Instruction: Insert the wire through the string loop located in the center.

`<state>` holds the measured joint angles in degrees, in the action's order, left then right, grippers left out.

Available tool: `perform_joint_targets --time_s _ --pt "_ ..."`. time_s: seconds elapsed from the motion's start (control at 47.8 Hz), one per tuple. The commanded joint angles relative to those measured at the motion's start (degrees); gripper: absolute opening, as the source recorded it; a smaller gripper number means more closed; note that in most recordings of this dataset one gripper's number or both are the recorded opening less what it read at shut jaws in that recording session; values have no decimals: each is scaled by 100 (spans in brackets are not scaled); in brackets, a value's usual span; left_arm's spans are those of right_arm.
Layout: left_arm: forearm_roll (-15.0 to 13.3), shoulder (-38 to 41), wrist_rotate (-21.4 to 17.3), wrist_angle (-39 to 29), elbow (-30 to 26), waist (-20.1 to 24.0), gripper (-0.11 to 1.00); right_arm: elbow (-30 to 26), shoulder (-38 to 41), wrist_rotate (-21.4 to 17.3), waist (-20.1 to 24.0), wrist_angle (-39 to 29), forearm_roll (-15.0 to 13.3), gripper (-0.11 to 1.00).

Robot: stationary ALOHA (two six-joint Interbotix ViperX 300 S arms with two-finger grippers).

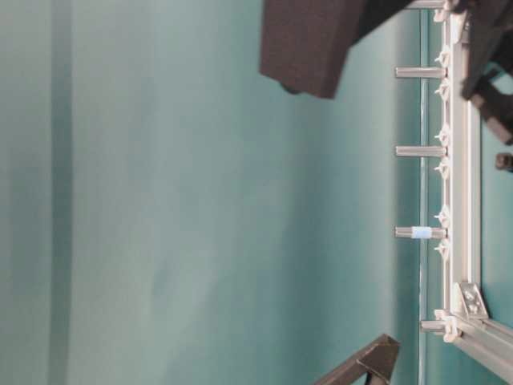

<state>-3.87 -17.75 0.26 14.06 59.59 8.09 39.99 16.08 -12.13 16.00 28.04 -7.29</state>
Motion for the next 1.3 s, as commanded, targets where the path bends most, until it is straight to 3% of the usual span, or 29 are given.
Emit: perform_joint_targets --time_s 0.0,0.293,0.585,1.275 --pt "18 -70 44 26 -18 -18 17 -88 -26 -62 18 123 9 38" --pt "18 -70 132 26 79 -26 17 -79 299 -88 18 413 70 38" --pt "18 -70 149 -70 35 -18 17 -114 580 -62 18 668 448 37" --pt "9 -70 149 -202 -18 -18 17 185 457 -97 26 589 439 36"
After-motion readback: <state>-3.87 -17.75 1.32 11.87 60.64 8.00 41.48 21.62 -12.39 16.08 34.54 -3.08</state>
